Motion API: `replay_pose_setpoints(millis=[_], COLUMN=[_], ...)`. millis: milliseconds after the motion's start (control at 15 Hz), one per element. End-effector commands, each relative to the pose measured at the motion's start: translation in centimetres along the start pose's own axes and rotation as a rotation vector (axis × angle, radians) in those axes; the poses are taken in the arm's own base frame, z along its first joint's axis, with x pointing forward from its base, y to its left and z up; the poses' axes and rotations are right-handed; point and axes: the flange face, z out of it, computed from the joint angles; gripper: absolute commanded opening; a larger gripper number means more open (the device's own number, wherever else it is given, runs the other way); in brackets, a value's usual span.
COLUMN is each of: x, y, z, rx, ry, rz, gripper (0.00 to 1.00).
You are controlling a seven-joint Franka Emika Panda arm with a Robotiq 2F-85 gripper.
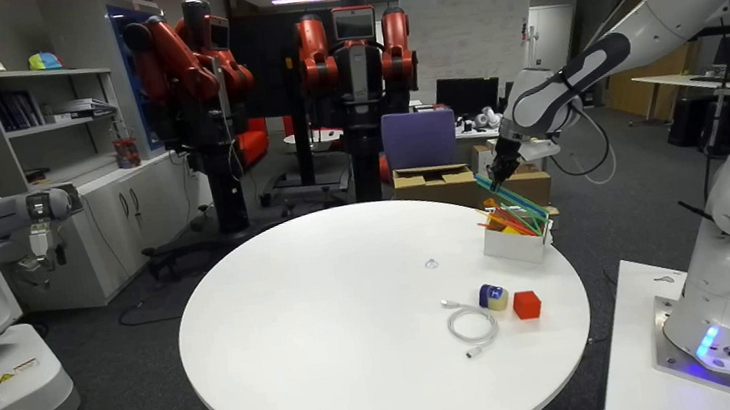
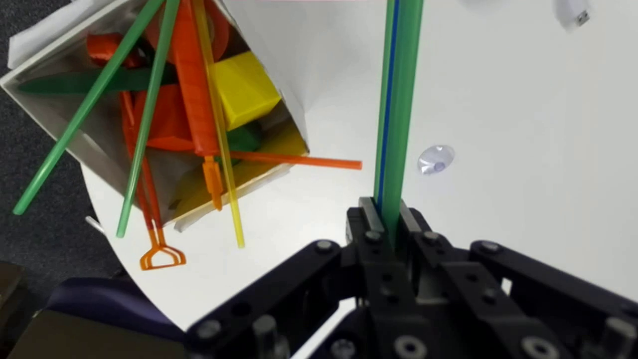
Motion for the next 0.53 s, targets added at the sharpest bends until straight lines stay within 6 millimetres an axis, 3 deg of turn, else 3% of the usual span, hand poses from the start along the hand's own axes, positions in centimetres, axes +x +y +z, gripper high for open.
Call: replay_pose_setpoints(millis=[0,467], x=[3.1,6.6], y=[2.6,8.1], z=[0.9,3.9], rx=[-0.013,-0.065], ry=[0.082,0.221], rz=[0.092,0.277], gripper=[0.03,0.03])
